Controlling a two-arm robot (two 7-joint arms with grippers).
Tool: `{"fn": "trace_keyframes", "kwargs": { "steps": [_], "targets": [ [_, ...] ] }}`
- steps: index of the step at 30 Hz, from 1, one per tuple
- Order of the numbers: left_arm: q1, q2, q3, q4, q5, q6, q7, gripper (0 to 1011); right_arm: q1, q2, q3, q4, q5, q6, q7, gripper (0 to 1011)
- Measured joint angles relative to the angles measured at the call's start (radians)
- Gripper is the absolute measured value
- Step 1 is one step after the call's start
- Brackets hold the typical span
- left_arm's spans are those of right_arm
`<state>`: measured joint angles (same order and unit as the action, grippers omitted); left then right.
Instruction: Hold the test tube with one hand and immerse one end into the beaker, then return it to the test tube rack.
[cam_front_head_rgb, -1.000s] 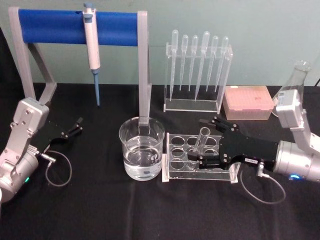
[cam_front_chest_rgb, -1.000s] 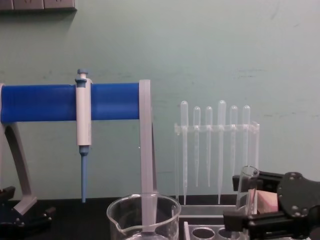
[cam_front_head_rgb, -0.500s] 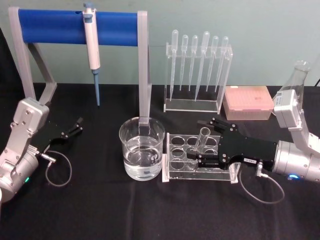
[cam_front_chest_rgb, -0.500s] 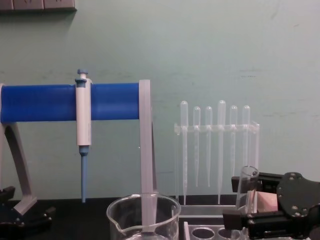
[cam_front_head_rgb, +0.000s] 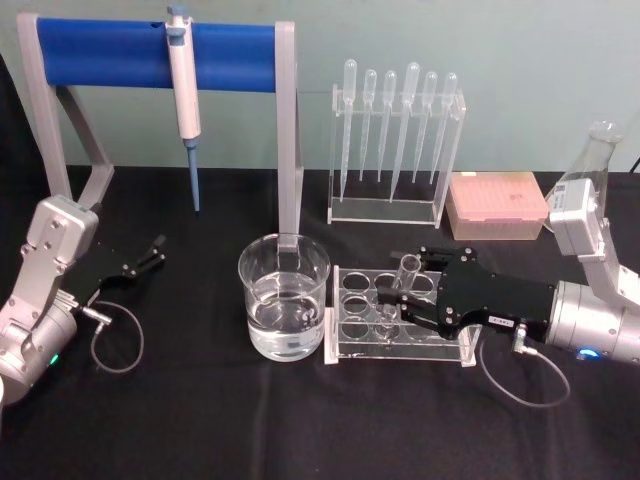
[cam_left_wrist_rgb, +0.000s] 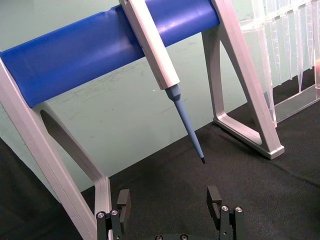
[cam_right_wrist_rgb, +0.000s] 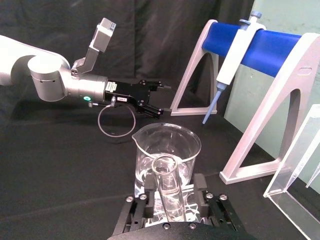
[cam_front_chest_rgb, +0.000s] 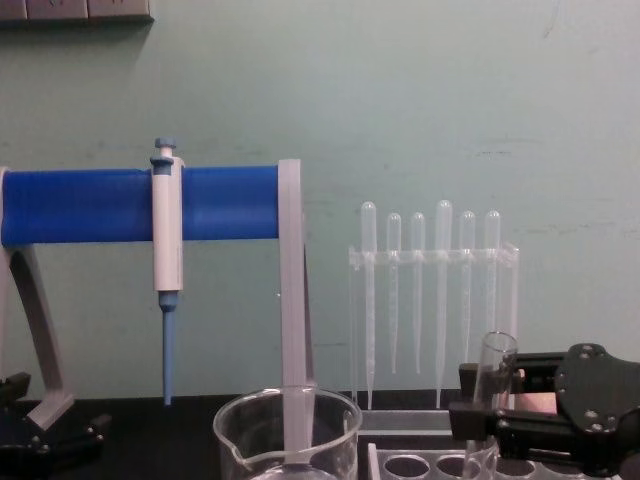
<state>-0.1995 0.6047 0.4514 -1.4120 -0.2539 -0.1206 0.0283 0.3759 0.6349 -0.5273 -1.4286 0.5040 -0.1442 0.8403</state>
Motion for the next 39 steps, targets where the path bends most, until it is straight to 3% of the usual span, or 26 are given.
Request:
{"fn": "trace_keyframes", "kwargs": {
  "steps": [9, 25, 39],
  "targets": [
    [0.0, 0.0, 0.0, 0.0, 0.0, 0.0, 0.0, 1000, -0.001, 0.001, 0.001, -0.001, 0.0, 0.0, 0.0, 243],
    [0.0, 0.0, 0.0, 0.0, 0.0, 0.0, 0.0, 1000, 0.008, 0.012, 0.004, -0.01, 0.0, 0.006, 0.0, 236],
    [0.0, 0.0, 0.0, 0.0, 0.0, 0.0, 0.0, 1000, 0.099, 0.058, 0.016, -0.084, 0.089, 0.125, 0.041, 236]
  ]
}}
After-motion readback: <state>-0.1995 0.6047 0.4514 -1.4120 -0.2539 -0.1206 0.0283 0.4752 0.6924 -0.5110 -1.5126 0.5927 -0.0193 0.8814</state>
